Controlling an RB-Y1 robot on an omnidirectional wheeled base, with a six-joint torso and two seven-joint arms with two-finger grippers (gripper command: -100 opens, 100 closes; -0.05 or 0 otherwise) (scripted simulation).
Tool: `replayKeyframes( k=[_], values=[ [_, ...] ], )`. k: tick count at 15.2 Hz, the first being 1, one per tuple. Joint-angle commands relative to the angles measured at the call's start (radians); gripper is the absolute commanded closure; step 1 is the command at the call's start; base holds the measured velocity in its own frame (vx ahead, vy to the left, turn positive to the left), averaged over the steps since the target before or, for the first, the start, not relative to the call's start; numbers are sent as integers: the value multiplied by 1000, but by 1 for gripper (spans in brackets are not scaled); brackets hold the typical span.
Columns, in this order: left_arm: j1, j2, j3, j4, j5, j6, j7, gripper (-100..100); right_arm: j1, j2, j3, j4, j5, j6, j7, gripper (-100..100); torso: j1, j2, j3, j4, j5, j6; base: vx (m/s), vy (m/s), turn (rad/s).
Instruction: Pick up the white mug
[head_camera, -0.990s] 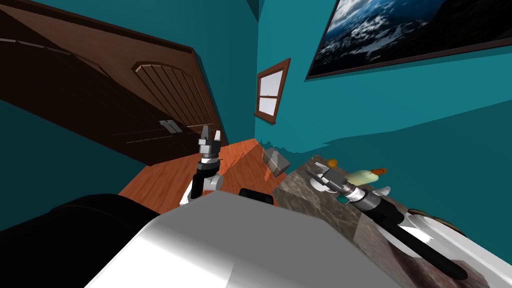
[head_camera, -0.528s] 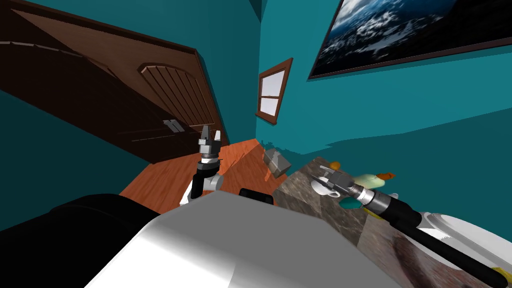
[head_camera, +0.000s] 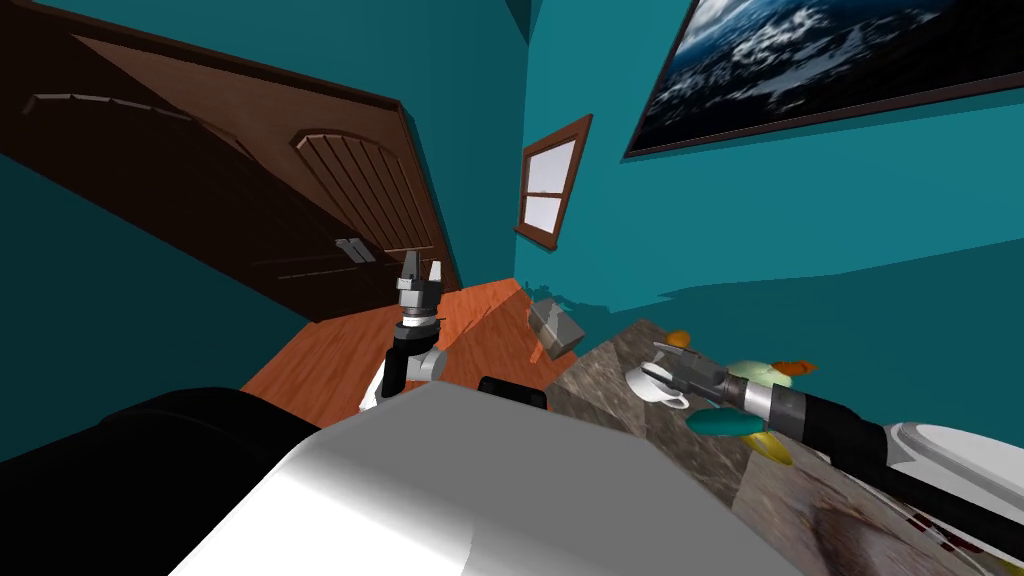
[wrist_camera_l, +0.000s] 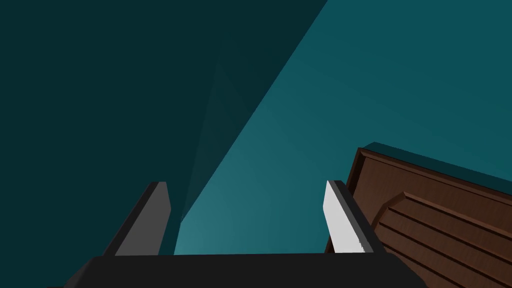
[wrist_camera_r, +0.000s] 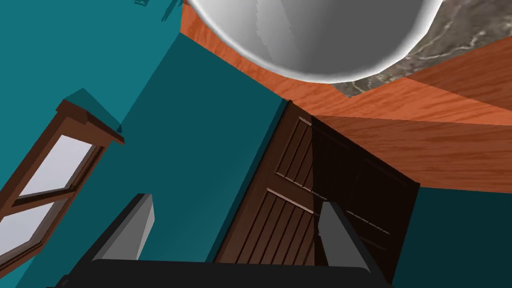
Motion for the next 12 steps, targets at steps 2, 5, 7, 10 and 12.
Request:
replayKeyframes(
  k=[2,5,7,10,12],
  values=[
    [0,0,0,0,0,0,0,0,34,-48,-21,17,27,-9,11,-100,0,0,0,0,0,0,33,-15,49],
    [0,0,0,0,0,0,0,0,87,-123,-30,79,93,-30,40,-100,2,0,0,0,0,0,36,-7,71],
    [0,0,0,0,0,0,0,0,115,-166,-31,108,126,-41,54,-100,2,-1,0,0,0,0,51,2,90],
    [0,0,0,0,0,0,0,0,144,-208,-29,134,157,-52,67,-100,4,-2,-1,0,1,0,58,25,89],
    [0,0,0,0,0,0,0,0,197,-263,-19,179,212,-75,93,-100,5,-2,-1,-1,1,0,91,42,129]
  ],
)
